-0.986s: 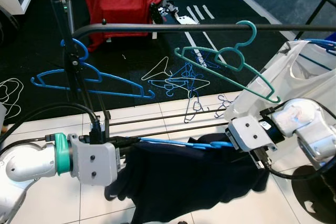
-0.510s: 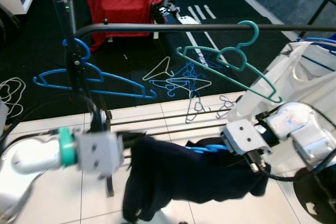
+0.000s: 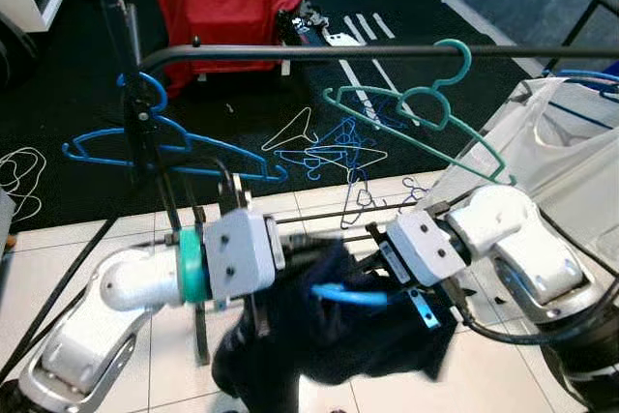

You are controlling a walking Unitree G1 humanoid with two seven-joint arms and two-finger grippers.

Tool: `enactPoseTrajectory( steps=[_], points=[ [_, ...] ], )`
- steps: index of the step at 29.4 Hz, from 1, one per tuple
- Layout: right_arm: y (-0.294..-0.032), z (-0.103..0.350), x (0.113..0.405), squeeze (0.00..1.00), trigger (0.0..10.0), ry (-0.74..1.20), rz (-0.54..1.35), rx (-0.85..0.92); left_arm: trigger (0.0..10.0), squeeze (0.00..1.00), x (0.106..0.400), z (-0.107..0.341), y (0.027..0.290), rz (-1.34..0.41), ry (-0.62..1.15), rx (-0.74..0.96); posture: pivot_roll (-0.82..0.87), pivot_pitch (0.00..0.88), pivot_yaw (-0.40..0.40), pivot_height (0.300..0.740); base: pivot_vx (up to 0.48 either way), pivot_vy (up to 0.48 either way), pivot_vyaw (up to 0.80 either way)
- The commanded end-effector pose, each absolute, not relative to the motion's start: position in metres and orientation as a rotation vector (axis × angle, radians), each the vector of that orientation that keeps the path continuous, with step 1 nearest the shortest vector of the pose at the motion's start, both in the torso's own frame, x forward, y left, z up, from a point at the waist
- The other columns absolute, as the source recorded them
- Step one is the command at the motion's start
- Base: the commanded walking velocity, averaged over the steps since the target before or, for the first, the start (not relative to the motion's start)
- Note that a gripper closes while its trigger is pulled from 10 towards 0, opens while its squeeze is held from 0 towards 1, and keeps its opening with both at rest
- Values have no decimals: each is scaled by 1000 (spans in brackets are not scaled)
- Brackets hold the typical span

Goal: Hang hanger

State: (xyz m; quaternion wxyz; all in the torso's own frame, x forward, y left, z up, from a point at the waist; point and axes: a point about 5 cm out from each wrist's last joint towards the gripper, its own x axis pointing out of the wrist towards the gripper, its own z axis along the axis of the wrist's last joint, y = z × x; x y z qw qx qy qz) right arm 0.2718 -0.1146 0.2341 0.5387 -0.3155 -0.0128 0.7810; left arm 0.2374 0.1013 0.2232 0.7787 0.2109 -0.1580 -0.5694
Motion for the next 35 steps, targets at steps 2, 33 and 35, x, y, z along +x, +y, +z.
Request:
enactPoseTrajectory(
  steps=[2, 33, 35],
  points=[
    [-115, 250, 274, 0, 0, -117, 1829, -762, 0, 0, 228, 215, 101, -1319, -294, 488, 12, 68, 41, 740, 0, 0, 0],
    [-118, 256, 276, 0, 0, -149, 1737, -735, 10000, 1000, 252, 227, 178, -1120, -60, 430, 33, 73, 56, 740, 0, 0, 0],
    [-122, 252, 278, 0, 0, -117, 1731, -748, 10000, 1000, 253, 232, 183, -1085, -83, 445, 30, 73, 56, 740, 0, 0, 0]
  ],
)
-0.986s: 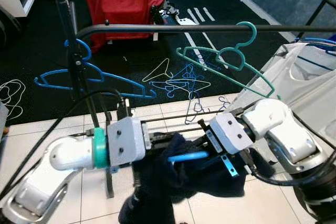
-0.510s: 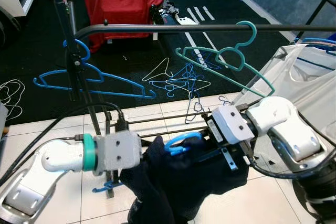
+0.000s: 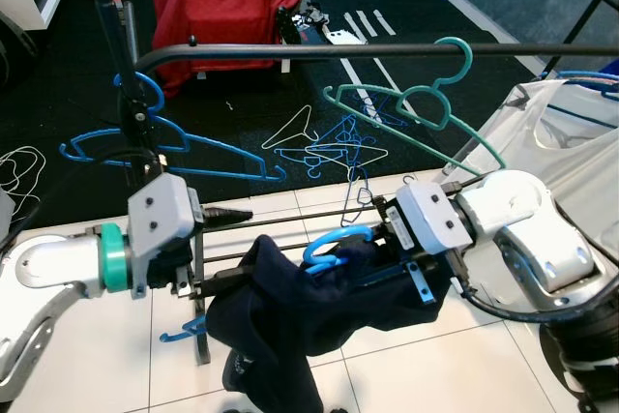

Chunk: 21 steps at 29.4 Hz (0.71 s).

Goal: Hang hanger

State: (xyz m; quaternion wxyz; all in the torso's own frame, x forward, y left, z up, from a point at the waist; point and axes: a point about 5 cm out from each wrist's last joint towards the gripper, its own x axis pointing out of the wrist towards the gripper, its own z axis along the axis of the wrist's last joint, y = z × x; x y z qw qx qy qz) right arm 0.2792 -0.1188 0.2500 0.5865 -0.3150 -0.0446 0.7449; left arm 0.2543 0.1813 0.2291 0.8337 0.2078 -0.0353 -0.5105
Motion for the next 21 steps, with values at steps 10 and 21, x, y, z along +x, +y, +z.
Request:
enactPoseTrajectory(
  steps=[10, 21],
  points=[
    [-163, 224, 297, 0, 0, 120, 1563, -831, 10000, 1000, 254, 237, 177, -994, -154, 445, 14, 82, 49, 740, 0, 0, 0],
    [-193, 238, 310, 0, 0, 119, 1376, -875, 10000, 1000, 244, 228, 173, -1004, -120, 404, 5, 85, 43, 740, 0, 0, 0]
  ],
)
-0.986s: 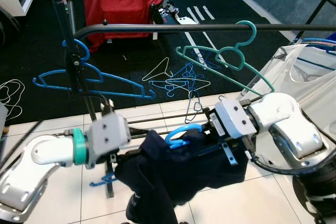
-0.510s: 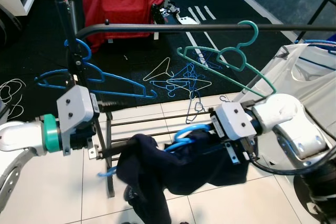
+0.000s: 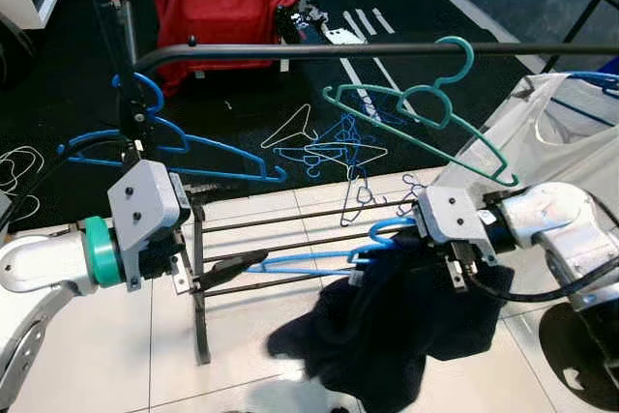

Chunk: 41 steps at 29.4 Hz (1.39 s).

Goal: Hang hanger

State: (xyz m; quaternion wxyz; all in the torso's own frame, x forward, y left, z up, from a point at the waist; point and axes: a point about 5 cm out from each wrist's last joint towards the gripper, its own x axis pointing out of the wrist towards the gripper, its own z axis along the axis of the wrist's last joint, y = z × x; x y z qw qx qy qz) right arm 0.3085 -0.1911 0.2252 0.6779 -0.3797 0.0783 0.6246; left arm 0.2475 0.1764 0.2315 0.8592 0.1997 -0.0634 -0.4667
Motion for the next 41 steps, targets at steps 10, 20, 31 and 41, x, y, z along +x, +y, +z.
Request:
enactPoseTrajectory(
  steps=[10, 20, 31, 41],
  points=[
    [-185, 280, 310, 0, 0, -83, 1368, -818, 10000, 0, 246, 181, 162, -776, 55, 244, -17, 87, 41, 740, 0, 0, 0],
    [-178, 314, 308, 0, 0, -215, 1382, -754, 10000, 0, 251, 171, 147, -672, -67, 433, -26, 83, 45, 740, 0, 0, 0],
    [-168, 334, 304, 0, 0, -265, 1454, -741, 10000, 0, 265, 176, 141, -683, -96, 381, -38, 93, 25, 740, 0, 0, 0],
    [-164, 337, 310, 0, 0, -260, 1474, -741, 10000, 0, 244, 169, 155, -903, -25, 530, -34, 123, -1, 740, 0, 0, 0]
  ],
)
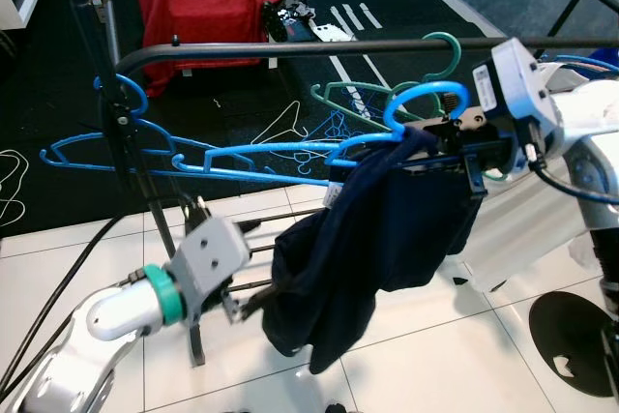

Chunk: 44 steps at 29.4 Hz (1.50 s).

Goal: Hang hanger

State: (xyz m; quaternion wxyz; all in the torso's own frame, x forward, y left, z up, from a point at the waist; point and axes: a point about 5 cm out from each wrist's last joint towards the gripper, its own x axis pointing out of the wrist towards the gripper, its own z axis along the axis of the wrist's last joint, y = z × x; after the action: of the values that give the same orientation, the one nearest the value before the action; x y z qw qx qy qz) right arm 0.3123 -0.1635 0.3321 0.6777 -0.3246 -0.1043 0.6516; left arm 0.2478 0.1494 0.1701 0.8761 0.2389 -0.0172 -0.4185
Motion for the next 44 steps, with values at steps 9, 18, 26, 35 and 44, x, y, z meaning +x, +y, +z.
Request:
enactPoseTrajectory(
  steps=[9, 18, 26, 35, 44],
  points=[
    [-160, 330, 308, 0, 0, -251, 1496, -716, 10000, 0, 235, 172, 165, -1049, 39, 604, -21, 129, 4, 740, 0, 0, 0],
    [-154, 332, 308, 0, 0, -269, 1518, -702, 9608, 0, 241, 172, 130, -996, -45, 467, -27, 133, -2, 740, 0, 0, 0],
    [-154, 340, 309, 0, 0, -287, 1512, -715, 3490, 0, 235, 167, 130, -1032, -32, 463, -29, 135, 0, 740, 0, 0, 0],
    [-153, 357, 313, 0, 0, -337, 1478, -728, 0, 0, 240, 162, 122, -990, -28, 431, -33, 135, -6, 740, 0, 0, 0],
    [-153, 360, 316, 0, 0, -353, 1453, -733, 0, 0, 241, 164, 110, -983, -51, 386, -34, 136, -7, 740, 0, 0, 0]
  ],
)
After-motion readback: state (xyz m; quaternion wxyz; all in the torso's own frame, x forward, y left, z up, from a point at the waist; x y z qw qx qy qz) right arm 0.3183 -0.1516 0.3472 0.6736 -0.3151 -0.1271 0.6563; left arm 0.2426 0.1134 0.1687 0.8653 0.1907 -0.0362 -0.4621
